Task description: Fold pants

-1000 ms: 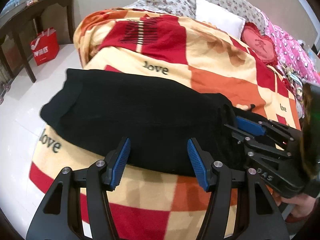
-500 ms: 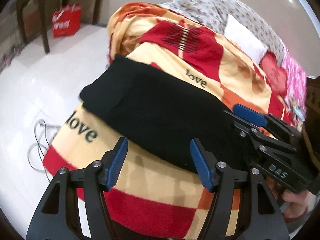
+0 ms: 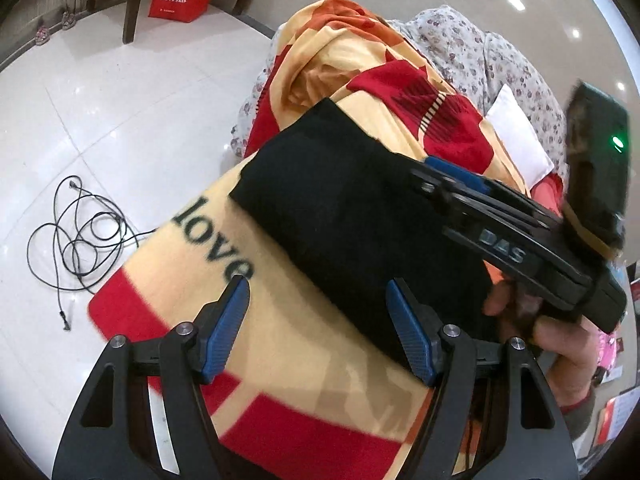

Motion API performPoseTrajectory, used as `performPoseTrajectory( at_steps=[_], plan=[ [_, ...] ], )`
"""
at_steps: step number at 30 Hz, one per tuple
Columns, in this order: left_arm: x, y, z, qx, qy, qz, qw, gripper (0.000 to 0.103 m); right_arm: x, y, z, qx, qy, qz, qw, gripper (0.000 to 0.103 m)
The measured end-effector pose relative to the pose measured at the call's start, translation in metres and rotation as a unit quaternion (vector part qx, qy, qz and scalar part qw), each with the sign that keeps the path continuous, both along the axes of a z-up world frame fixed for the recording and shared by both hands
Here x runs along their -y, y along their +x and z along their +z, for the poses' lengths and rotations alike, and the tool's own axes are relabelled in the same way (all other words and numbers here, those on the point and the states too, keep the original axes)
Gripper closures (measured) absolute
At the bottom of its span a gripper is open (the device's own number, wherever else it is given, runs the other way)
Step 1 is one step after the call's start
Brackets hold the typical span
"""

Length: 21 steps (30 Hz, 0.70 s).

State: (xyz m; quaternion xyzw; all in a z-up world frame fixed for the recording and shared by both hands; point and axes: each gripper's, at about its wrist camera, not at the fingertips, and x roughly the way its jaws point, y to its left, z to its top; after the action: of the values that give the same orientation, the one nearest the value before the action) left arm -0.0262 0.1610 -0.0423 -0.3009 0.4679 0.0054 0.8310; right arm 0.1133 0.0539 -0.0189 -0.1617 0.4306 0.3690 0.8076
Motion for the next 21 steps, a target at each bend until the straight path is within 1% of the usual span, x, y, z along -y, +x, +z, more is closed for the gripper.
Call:
performPoseTrajectory(
  at_steps=[2, 6, 8, 9, 11, 12, 13, 14, 15, 18, 19, 21],
  plan=[
    [0.003, 0.008, -0.003, -0.004, 0.009, -0.004, 0.9999, 0.032, -0.005, 0.011, -0.008, -0.017, 0.002, 0.002, 1.0, 0.052],
    [0.003, 0.015, -0.004, 0.004, 0.017, -0.003, 0.9998, 0.032, -0.013, 0.023, -0.023, -0.069, 0.028, 0.032, 0.997, 0.052],
    [0.001, 0.02, -0.005, 0.013, 0.014, 0.002, 0.9998, 0.032, -0.015, 0.026, -0.029, -0.076, 0.042, 0.034, 0.996, 0.054],
    [0.0, 0.022, -0.005, 0.019, 0.011, 0.003, 0.9998, 0.032, -0.015, 0.027, -0.031, -0.078, 0.054, 0.032, 0.995, 0.057],
    [-0.002, 0.025, -0.006, 0.03, 0.009, 0.003, 0.9995, 0.034, -0.012, 0.025, -0.031, -0.086, 0.073, 0.028, 0.993, 0.075],
    [-0.001, 0.027, -0.006, 0.031, 0.006, 0.0, 0.9995, 0.055, -0.01, 0.024, -0.027, -0.086, 0.078, 0.027, 0.993, 0.081],
    [0.0, 0.03, -0.006, 0.021, 0.0, -0.01, 0.9997, 0.074, -0.007, 0.021, -0.022, -0.083, 0.084, 0.028, 0.993, 0.086],
    [0.001, 0.03, -0.003, 0.024, -0.002, -0.015, 0.9996, 0.075, -0.002, 0.016, -0.014, -0.078, 0.092, 0.028, 0.992, 0.088],
    [0.002, 0.028, 0.004, 0.036, 0.002, -0.017, 0.9992, 0.078, 0.003, 0.011, -0.005, -0.071, 0.1, 0.028, 0.992, 0.089],
    [0.02, 0.012, 0.039, 0.097, 0.04, -0.036, 0.9938, 0.08, 0.026, -0.003, 0.028, -0.053, 0.141, 0.029, 0.988, 0.09],
    [0.032, 0.002, 0.056, 0.127, 0.061, -0.05, 0.9887, 0.081, 0.038, -0.009, 0.04, -0.049, 0.155, 0.026, 0.986, 0.09],
    [0.052, -0.01, 0.076, 0.163, 0.088, -0.077, 0.9797, 0.082, 0.069, -0.021, 0.062, -0.034, 0.182, 0.012, 0.983, 0.09]
  ],
)
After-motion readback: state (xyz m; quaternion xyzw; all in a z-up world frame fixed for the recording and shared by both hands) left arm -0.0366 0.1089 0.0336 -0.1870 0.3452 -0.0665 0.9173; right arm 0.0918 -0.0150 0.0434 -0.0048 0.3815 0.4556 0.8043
